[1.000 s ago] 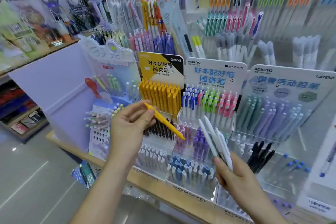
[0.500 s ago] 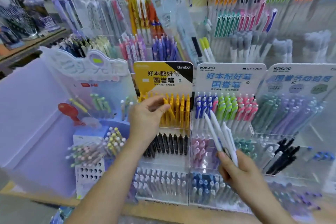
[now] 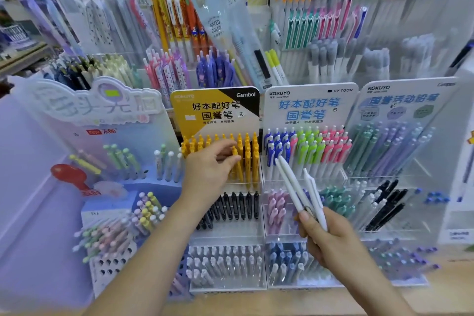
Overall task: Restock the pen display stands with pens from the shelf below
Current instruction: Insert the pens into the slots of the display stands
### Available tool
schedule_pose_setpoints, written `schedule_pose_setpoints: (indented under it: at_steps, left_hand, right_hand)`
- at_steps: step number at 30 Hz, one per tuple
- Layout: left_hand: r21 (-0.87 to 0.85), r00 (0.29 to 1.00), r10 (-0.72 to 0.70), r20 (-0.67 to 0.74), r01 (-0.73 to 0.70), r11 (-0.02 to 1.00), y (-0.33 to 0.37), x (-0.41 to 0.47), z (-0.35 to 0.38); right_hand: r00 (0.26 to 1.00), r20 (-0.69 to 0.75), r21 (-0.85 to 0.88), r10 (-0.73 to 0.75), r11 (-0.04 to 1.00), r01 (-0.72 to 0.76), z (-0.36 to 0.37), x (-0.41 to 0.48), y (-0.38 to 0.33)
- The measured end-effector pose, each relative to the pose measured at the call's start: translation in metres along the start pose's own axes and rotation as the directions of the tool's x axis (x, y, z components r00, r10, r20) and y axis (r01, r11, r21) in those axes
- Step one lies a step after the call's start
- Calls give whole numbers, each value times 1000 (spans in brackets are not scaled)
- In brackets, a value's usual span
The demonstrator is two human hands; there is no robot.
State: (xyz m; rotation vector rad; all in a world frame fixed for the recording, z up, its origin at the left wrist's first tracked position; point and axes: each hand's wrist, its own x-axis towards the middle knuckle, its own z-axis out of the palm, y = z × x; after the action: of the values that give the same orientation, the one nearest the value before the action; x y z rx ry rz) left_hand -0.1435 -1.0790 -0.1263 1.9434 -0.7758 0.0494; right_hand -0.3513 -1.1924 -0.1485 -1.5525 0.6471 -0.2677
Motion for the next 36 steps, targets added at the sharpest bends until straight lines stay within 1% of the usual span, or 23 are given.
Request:
schedule_pose_setpoints:
  at_steps: [3,5,8,10,14,19,23,24,25,26,27,28,29,30,31,32,33,34,36]
  left_hand:
    - [90,997,71,-7,-70,993,0,5,4]
    - [176,987,158,-2,-155,972,1,10,4]
    - [340,949,307,78,-315,886,2,15,3]
    - [394,929,344,134,-368,842,2,17,2]
    - [435,918,347,191,-396,809,-5,26,-3]
    - [533,916,189,353,-363,764,10,37,-7]
    - [552,922,145,359,-335,763,15,33,-9]
    - [534,926,128,355,-313,785,15,31,-10]
    - [488,938,112,329,-270,830,16,28,-11]
    - [399,958,95,270,-201,895,17,24,-12]
    - [274,980,59,188,-110,956,20,18,-14]
    - [116,993,2,118,-16,993,23,10,-16]
    - [-51,992,-75,103,81,995,27,1,-17]
    - [-194,976,-154,155,183,964,32,-9,-16]
    - [-290,943,-219,251,289,912,37,-19,-15]
    - [-338,902,-260,345,378,862,40,-28,-12]
    - [-363,871,-280,404,434,824,41,-35,-10]
    - [-390,854,-289,433,466,794,41,-40,-7]
    - [-457,848,-296,440,495,739,40,-48,-5]
  right_hand:
    - [1000,1,5,4,1000,-4,0,0,-1]
    - [1000,2,21,11,1000,-11,0,1,-3]
    - [999,14,100,31,994,-32,1,0,-6]
    - [999,28,129,31,991,-35,0,1,-7]
    - [997,65,178,40,983,-51,0,2,-8]
    - [982,156,320,104,936,-149,3,4,-9]
    - [969,211,433,128,876,-210,10,4,-9]
    - [967,220,456,128,863,-218,11,4,-8]
    - [965,230,475,126,851,-224,12,4,-8]
    - [963,239,491,123,840,-229,13,3,-8]
    - [962,245,506,121,830,-233,13,3,-8]
    - [961,249,516,119,823,-236,14,2,-9]
    - [961,253,522,115,820,-236,14,2,-9]
    - [960,257,521,108,821,-232,15,2,-9]
    - [960,262,512,102,828,-228,16,2,-9]
    - [958,267,495,102,839,-227,17,2,-9]
    - [957,272,467,103,855,-225,19,2,-9]
    - [955,277,431,106,875,-222,21,2,-9]
    - [956,274,339,103,920,-197,25,2,-9]
